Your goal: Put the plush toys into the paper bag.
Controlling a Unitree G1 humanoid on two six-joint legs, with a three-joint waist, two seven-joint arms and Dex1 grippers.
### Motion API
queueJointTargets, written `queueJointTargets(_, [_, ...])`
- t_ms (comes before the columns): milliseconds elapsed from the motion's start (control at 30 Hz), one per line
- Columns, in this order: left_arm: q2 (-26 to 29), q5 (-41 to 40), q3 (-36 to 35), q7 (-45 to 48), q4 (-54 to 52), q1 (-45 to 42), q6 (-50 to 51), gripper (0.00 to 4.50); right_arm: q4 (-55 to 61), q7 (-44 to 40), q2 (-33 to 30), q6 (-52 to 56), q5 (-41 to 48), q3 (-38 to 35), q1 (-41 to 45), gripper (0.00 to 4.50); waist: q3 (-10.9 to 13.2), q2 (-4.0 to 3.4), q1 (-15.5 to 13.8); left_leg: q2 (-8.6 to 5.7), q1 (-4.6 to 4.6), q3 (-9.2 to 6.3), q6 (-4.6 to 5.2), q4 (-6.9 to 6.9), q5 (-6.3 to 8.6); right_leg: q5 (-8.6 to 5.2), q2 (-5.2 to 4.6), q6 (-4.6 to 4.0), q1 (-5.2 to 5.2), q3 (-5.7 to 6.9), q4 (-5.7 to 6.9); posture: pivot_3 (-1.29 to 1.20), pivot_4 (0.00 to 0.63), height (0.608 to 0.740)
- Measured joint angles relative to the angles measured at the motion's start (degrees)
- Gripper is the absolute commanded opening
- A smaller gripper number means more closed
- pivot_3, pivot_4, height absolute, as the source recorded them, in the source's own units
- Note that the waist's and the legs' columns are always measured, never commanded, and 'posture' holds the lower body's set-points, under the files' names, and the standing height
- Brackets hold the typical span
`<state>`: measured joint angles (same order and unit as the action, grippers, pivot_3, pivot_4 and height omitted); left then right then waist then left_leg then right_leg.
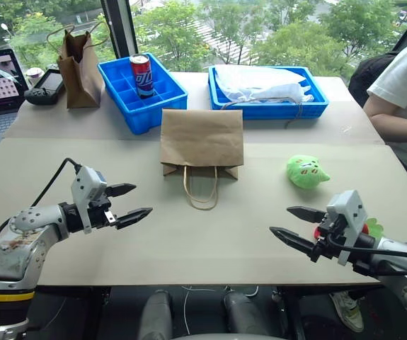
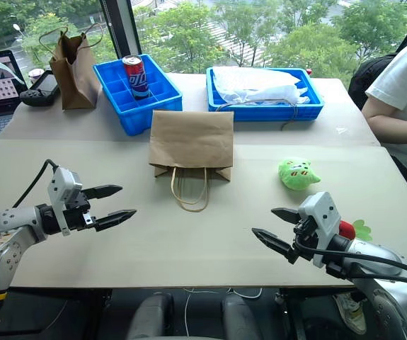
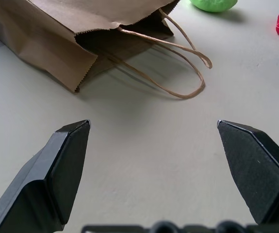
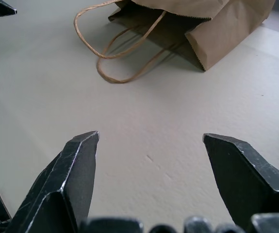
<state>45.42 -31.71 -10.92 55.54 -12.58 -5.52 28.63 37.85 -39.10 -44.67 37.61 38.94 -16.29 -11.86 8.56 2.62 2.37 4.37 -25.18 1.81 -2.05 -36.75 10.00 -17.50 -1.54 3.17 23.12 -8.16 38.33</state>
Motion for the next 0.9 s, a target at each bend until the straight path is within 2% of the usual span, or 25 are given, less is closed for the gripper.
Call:
queueJointTargets(100, [0.4, -0.8, 0.5, 2.8, 1.4, -1.6, 0.2, 4.5, 0.0, -0.4, -0.4, 0.3, 0.4, 0.1, 0.3, 3.82, 0.0, 0.01, 0.0, 0.0, 0.0, 0.0, 0.0, -0.03, 0.0, 0.0, 0.01, 0.0, 0.02, 0.0, 0.08, 0.0, 0.15, 0.704])
queueJointTargets(200, [4.0, -2.0, 3.5, 15.0, 5.9, -12.7, -2.3, 4.5, 2.4, -2.6, -5.2, 4.2, 4.7, 1.5, 6.3, 3.82, 0.2, 0.01, -0.3, -0.01, 0.0, -0.02, 0.03, -0.12, -0.1, 0.01, 0.03, 0.05, 0.04, 0.04, 0.19, 0.0, 0.15, 0.704])
queueJointTargets(300, [3.8, 4.8, 9.3, 22.1, 11.9, -23.6, -14.2, 4.5, 5.0, -2.5, -6.5, 8.0, 9.1, 3.9, 11.2, 3.82, 0.1, -0.05, -0.7, -0.03, 0.09, -0.01, 0.04, -0.1, -0.1, 0.01, 0.02, 0.04, -0.11, 0.01, 0.07, 0.0, 0.15, 0.704])
queueJointTargets(333, [3.2, 5.9, 10.5, 23.0, 13.4, -24.6, -16.1, 4.5, 5.2, -2.3, -6.5, 8.8, 9.7, 4.5, 11.5, 3.82, 0.1, -0.06, -0.7, -0.04, 0.06, -0.01, 0.05, -0.1, -0.09, 0.03, 0.01, -0.01, -0.11, 0.01, 0.07, 0.0, 0.15, 0.704])
queueJointTargets(400, [0.0, 9.5, 13.5, 24.6, 19.9, -28.3, -21.4, 4.5, 5.4, -1.0, -6.4, 10.8, 11.2, 5.5, 12.0, 3.82, 0.1, -0.05, -1.0, -0.04, -0.12, -0.06, 0.09, -0.11, -0.07, 0.15, 0.04, -0.21, 0.03, 0.05, 0.08, 0.0, 0.15, 0.704])
queueJointTargets(467, [-3.0, 15.8, 17.9, 26.2, 28.9, -33.7, -33.3, 4.5, 5.9, 1.1, -5.6, 12.3, 12.3, 6.7, 13.5, 3.82, 0.1, -0.03, -1.4, -0.04, -0.24, -0.12, 0.09, -0.11, -0.07, 0.17, 0.06, -0.23, 0.1, 0.09, 0.07, 0.0, 0.15, 0.704])
queueJointTargets(667, [-10.9, 25.6, 22.1, 26.1, 51.0, -44.3, -62.7, 4.5, 6.8, 7.3, -2.4, 14.3, 13.5, 9.1, 15.6, 3.82, 0.1, -0.03, -1.6, -0.07, -0.32, -0.15, 0.1, -0.19, -0.07, 0.2, 0.04, -0.21, 0.07, 0.1, 0.07, 0.0, 0.15, 0.704])
queueJointTargets(900, [-17.1, 33.9, 26.0, 22.4, 67.9, -51.3, -80.9, 4.5, 7.9, 12.1, -1.4, 14.9, 13.5, 9.0, 15.5, 3.82, 0.1, -0.02, -1.6, -0.1, -0.37, -0.25, 0.11, -0.25, -0.07, 0.21, 0.05, -0.16, 0.06, 0.13, 0.12, 0.0, 0.15, 0.704])
